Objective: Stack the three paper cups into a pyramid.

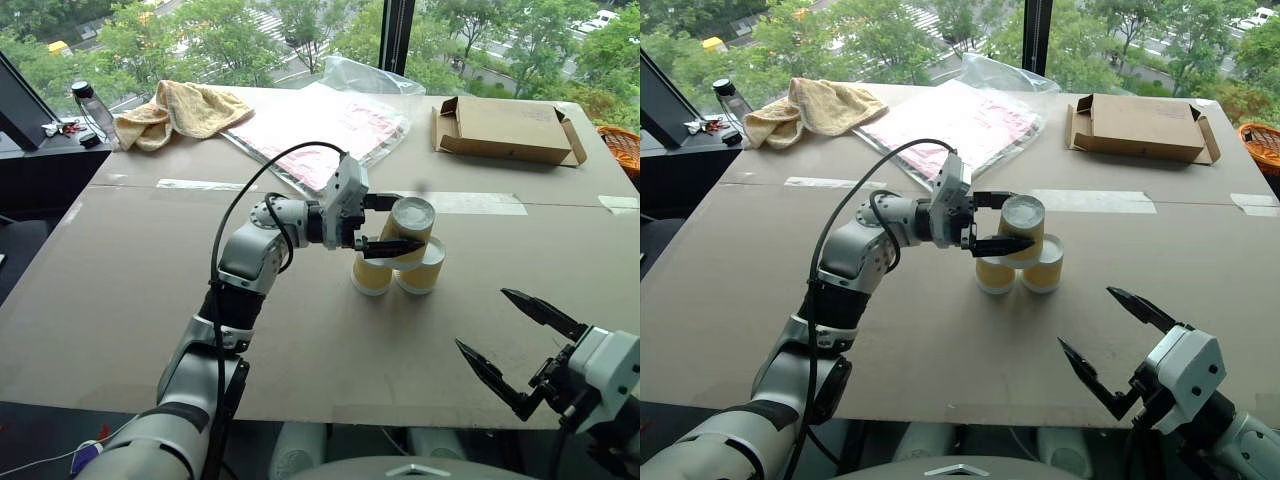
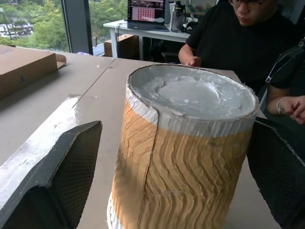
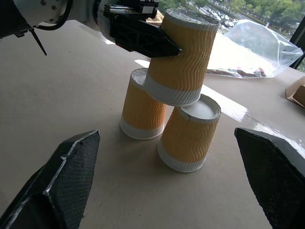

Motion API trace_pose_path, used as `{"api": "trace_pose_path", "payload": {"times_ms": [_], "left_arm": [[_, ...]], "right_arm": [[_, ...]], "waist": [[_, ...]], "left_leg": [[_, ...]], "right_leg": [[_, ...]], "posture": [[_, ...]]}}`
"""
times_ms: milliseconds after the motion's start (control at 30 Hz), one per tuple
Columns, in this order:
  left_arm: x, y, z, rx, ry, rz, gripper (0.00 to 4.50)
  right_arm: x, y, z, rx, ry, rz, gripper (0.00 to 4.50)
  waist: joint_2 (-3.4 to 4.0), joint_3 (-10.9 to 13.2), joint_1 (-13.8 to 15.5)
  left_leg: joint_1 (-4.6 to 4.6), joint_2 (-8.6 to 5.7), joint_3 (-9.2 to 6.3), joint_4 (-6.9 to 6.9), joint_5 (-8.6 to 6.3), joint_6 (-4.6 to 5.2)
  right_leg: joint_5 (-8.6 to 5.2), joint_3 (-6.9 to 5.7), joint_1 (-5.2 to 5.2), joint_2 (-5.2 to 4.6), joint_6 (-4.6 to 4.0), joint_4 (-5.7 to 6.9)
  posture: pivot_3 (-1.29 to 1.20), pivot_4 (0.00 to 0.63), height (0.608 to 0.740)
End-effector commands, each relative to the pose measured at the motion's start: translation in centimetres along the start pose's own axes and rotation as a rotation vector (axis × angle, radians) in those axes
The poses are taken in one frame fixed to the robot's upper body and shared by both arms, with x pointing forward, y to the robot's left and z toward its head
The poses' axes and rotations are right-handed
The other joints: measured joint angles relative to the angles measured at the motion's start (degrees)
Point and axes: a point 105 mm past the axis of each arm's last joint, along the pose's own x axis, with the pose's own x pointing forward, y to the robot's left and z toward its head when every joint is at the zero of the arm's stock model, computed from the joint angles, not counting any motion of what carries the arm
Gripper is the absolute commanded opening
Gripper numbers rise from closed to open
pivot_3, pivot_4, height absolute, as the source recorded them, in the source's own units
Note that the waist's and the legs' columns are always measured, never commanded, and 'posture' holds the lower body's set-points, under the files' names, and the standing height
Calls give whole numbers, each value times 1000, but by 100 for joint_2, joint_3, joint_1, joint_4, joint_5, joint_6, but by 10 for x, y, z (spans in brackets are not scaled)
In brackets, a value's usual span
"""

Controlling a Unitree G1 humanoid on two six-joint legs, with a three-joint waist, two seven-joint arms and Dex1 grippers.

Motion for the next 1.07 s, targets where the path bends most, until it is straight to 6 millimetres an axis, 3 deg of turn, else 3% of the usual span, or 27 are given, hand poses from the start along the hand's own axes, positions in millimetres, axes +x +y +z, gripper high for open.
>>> {"api": "trace_pose_path", "payload": {"times_ms": [33, 167, 367, 467, 633, 867, 1067], "left_arm": [[-24, 5, 33, 5, -91, 51, 4455], [-53, 5, 32, -16, -67, 123, 4455], [-99, -6, 0, -64, 10, 236, 4455], [-119, -15, -25, -115, 39, 327, 4455], [-141, -36, -53, -134, 86, 419, 4455], [-182, -70, -77, -207, 139, 548, 4455], [-192, -90, -89, -273, 178, 570, 4455]], "right_arm": [[2, 1, 8, -22, -35, 5, 4500], [3, -1, 4, -15, -33, 11, 4500], [-2, -7, -10, 3, 2, 17, 4500], [-9, -11, -22, 25, 42, 6, 4500], [-22, -15, -40, 69, 91, -19, 4500], [-55, -17, -57, 100, 185, -69, 4500], [-68, -26, -69, 109, 214, -100, 4500]], "waist": [[1, 1, -28], [2, 0, -33], [5, 3, 14], [4, 3, 32], [6, 1, 15], [9, 1, 21], [5, -1, 28]], "left_leg": [[1, 0, 0, 0, 0, 0], [2, 2, 0, -1, 0, 0], [11, 4, 10, -8, 0, 0], [8, 4, 9, -7, 0, 0], [11, 5, 13, -8, -1, 0], [18, 11, 25, -16, -2, -1], [22, 31, 42, -19, -5, -1]], "right_leg": [[0, 0, 0, 0, 0, 0], [0, 0, 0, 0, 0, 0], [-6, 10, 0, -1, -11, 0], [-12, 7, 1, -4, -21, -1], [-12, 9, 0, -8, -23, -1], [-15, 15, 0, -17, -25, -4], [-28, 17, 0, -37, -8, -10]], "posture": [[0, 150, 740], [0, 150, 740], [0, 150, 740], [0, 150, 740], [0, 150, 740], [0, 150, 740], [0, 150, 740]]}}
